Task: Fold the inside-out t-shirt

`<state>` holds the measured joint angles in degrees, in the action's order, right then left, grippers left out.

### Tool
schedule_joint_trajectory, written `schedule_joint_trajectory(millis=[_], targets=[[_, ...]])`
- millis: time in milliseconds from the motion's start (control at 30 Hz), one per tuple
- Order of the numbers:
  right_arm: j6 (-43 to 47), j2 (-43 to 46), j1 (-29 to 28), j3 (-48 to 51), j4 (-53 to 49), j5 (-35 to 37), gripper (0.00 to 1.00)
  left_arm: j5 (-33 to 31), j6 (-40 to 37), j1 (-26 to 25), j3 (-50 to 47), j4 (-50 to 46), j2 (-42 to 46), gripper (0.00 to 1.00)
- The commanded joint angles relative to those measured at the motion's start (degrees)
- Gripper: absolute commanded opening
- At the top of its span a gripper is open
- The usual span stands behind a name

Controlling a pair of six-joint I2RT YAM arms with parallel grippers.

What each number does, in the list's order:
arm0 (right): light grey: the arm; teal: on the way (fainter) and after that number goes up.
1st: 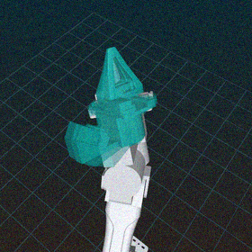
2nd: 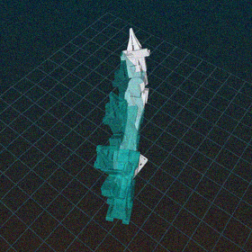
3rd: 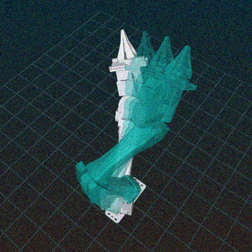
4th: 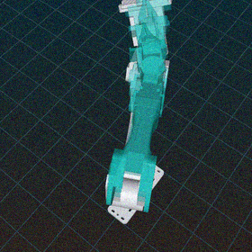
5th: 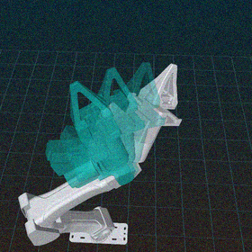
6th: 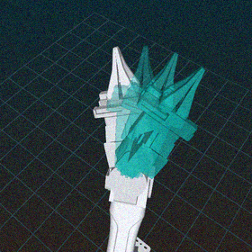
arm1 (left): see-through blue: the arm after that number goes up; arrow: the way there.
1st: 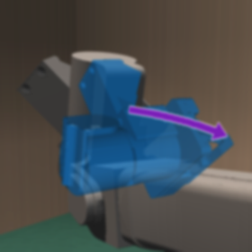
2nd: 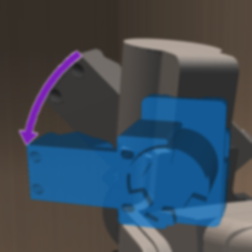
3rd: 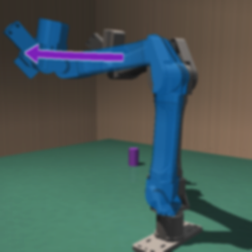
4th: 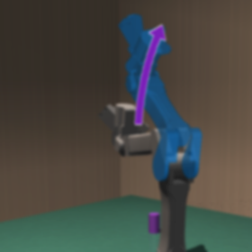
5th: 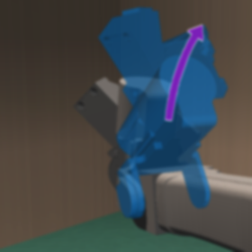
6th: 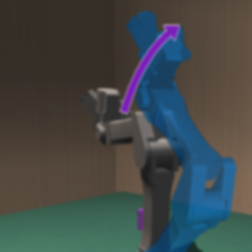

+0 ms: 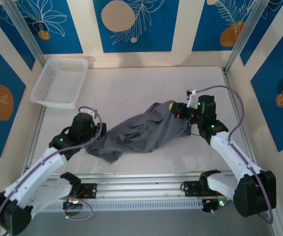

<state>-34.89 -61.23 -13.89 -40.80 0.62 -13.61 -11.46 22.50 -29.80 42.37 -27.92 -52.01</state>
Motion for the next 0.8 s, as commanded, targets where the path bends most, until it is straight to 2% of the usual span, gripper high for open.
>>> schedule_joint_trajectory(millis=[0,133,233,367,467,567,600,633,667,700,733,767], targets=[[0.6,0.5,-1.7,0.7,1.0,-2.4,0.00,9.9,-1.0,-1.5,6.8,7.7,-5.8,0.60],[-0.7,2.6,-1.6,2.1,-0.5,0.2,0.00,18.6,0.3,-9.6,15.0,13.2,-20.8,0.58],[-1.0,4.9,-1.4,2.6,-2.0,2.2,0.00,21.3,2.9,-14.2,21.4,13.2,-33.4,0.58],[-0.5,6.6,-1.1,3.0,-4.0,3.0,0.00,26.2,10.3,-14.8,22.2,21.7,-42.9,0.60],[-0.3,6.8,-1.0,2.6,-5.9,3.2,0.00,30.1,15.2,-15.1,22.3,26.9,-47.7,0.68],[-0.6,6.9,-0.8,2.9,-6.5,3.4,0.00,32.0,18.5,-15.2,20.8,32.1,-50.2,0.67],[-0.8,7.0,-0.8,3.2,-6.5,3.7,0.00,32.0,19.2,-15.2,20.3,33.6,-50.4,0.61],[-1.1,7.1,-0.7,3.5,-6.5,4.3,0.00,32.0,19.6,-15.1,19.8,35.0,-50.4,0.48],[-1.5,7.2,-0.6,3.7,-6.8,5.2,0.00,32.0,20.0,-15.1,19.4,36.0,-49.9,0.29],[-1.9,7.3,0.0,4.1,-7.0,6.1,0.00,31.8,19.9,-15.0,19.0,36.8,-49.0,0.05],[-2.8,7.6,1.2,4.9,-7.4,7.7,0.00,31.4,19.4,-14.5,18.6,36.7,-47.4,0.00],[-3.9,7.9,2.4,5.6,-7.9,9.0,0.00,30.9,18.8,-14.0,18.0,36.1,-45.5,0.00]])
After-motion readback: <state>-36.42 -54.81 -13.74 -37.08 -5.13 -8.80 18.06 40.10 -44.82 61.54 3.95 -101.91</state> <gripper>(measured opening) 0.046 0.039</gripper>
